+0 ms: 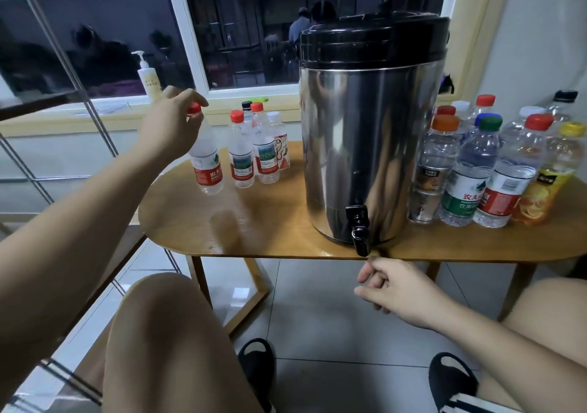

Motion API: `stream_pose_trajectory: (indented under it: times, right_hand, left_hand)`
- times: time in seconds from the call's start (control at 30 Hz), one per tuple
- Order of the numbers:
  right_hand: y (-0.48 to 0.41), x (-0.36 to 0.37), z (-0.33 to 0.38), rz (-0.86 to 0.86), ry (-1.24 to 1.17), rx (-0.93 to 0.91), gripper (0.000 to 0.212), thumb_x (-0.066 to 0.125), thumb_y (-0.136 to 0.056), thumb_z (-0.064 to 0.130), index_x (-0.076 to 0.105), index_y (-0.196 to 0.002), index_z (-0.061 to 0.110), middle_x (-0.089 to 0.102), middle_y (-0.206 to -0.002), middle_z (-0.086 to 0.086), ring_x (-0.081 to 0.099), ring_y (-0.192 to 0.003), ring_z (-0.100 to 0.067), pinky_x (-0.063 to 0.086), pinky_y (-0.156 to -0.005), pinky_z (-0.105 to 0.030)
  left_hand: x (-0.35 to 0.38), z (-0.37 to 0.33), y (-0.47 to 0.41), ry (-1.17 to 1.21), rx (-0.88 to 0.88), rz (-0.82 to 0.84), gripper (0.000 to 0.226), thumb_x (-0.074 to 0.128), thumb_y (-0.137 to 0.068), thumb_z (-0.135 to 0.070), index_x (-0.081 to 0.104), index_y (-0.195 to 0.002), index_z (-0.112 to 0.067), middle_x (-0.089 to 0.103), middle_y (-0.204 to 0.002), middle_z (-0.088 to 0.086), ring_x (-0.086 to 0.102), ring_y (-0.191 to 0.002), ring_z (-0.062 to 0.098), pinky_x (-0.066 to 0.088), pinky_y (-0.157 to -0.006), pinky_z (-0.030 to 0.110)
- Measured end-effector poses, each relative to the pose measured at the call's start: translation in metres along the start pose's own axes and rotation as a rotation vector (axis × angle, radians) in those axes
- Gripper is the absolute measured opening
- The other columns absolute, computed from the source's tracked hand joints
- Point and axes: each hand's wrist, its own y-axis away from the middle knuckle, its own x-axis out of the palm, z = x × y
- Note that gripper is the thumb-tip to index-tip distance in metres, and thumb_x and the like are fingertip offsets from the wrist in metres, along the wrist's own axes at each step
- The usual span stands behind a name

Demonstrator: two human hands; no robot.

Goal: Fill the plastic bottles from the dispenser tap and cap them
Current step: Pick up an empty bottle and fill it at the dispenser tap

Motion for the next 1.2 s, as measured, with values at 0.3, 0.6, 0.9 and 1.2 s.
stream_pose_trajectory:
  times: [0.3, 0.6, 0.9, 1.2]
  right_hand:
    - [0.009, 0.003, 0.003, 0.069, -0.057, -0.067, 0.022, 0.088, -0.087, 0.042, 0.073, -0.100, 0.031, 0.076, -0.090, 0.002, 0.075, -0.080, -0.024, 0.063, -0.076, -0.044]
    - [0.016, 0.008, 0.001, 0.085, -0.050, -0.119, 0.026, 0.088, -0.086, 0.049, 0.073, -0.102, 0.034, 0.075, -0.096, 0.007, 0.071, -0.091, -0.015, 0.059, -0.086, -0.035]
    - [0.016, 0.007, -0.001, 0.074, -0.042, -0.129, 0.028, 0.088, -0.086, 0.050, 0.073, -0.102, 0.034, 0.075, -0.095, 0.007, 0.072, -0.091, -0.015, 0.060, -0.088, -0.039]
    - [0.016, 0.007, 0.001, 0.070, -0.005, -0.133, 0.026, 0.087, -0.087, 0.051, 0.073, -0.102, 0.036, 0.076, -0.095, 0.009, 0.072, -0.089, -0.013, 0.061, -0.088, -0.039]
  left_hand:
    - [-0.040, -0.050, 0.096, 0.305, -0.005, 0.132, 0.021, 0.073, -0.103, -0.028, 0.072, -0.123, -0.033, 0.071, -0.120, -0.005, 0.065, -0.100, 0.018, 0.053, -0.081, 0.033]
    - [-0.034, -0.087, 0.124, 0.468, 0.006, 0.050, 0.021, 0.074, -0.101, -0.032, 0.072, -0.122, -0.035, 0.067, -0.114, -0.013, 0.063, -0.102, 0.012, 0.061, -0.087, 0.045]
    - [-0.015, -0.087, 0.102, 0.472, -0.016, 0.058, 0.022, 0.075, -0.101, -0.031, 0.071, -0.122, -0.034, 0.072, -0.122, -0.011, 0.067, -0.105, 0.014, 0.062, -0.092, 0.047]
    - [-0.015, -0.091, 0.100, 0.505, -0.043, 0.066, 0.021, 0.075, -0.101, -0.031, 0.071, -0.122, -0.033, 0.073, -0.120, -0.013, 0.066, -0.106, 0.011, 0.062, -0.092, 0.043]
